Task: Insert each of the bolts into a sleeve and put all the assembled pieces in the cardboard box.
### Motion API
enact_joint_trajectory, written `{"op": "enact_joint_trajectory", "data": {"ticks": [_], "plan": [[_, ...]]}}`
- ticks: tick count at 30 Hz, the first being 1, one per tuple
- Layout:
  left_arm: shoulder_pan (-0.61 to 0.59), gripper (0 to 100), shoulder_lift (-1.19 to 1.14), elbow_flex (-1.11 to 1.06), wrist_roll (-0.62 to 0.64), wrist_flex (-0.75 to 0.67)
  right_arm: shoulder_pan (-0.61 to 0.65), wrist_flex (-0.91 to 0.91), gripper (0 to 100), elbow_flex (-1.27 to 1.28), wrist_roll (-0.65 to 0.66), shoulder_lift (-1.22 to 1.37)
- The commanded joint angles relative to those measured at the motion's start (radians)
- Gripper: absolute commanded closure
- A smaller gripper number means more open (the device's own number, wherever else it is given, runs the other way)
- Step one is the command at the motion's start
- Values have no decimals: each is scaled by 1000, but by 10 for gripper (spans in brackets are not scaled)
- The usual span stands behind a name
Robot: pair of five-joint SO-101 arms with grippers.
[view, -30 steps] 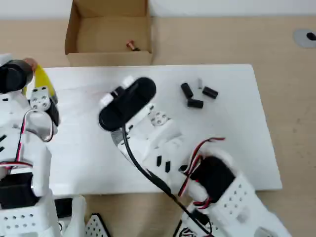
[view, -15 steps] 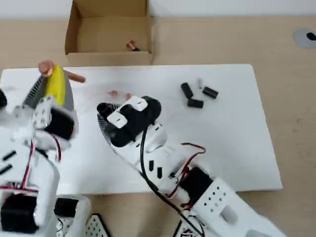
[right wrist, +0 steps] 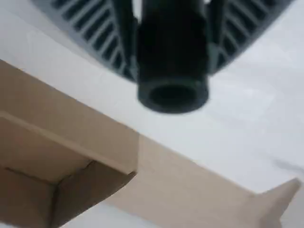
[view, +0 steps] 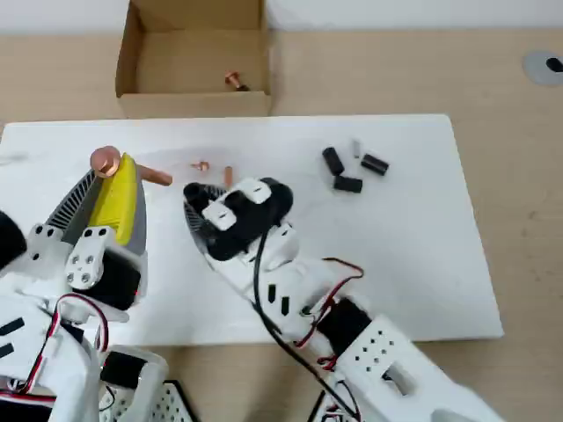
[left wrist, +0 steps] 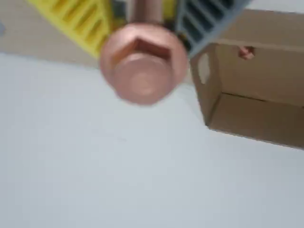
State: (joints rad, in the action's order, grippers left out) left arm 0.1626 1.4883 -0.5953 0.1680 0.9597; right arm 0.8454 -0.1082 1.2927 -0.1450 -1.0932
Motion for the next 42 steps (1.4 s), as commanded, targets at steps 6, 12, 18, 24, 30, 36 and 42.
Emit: {"op": "enact_joint_trajectory", "data": {"ticks": [6,12,18,24,30,36,42], "plan": [[17,991,-13,29,-184,-17,-21,210,989,91,8,-28],[34,992,-96,-5,-195,-35,-16,285,989,116,8,-27],[187,992,-168,-34,-195,-48,44,304,989,108,114,-27],[209,993,-176,-28,-199,-48,42,304,989,113,114,-28],[209,993,-170,-28,-350,-41,42,302,989,114,114,-28],[210,990,-174,-20,-391,-37,42,301,989,116,120,-27],[213,990,-176,34,-387,51,42,299,989,117,120,-27]]}}
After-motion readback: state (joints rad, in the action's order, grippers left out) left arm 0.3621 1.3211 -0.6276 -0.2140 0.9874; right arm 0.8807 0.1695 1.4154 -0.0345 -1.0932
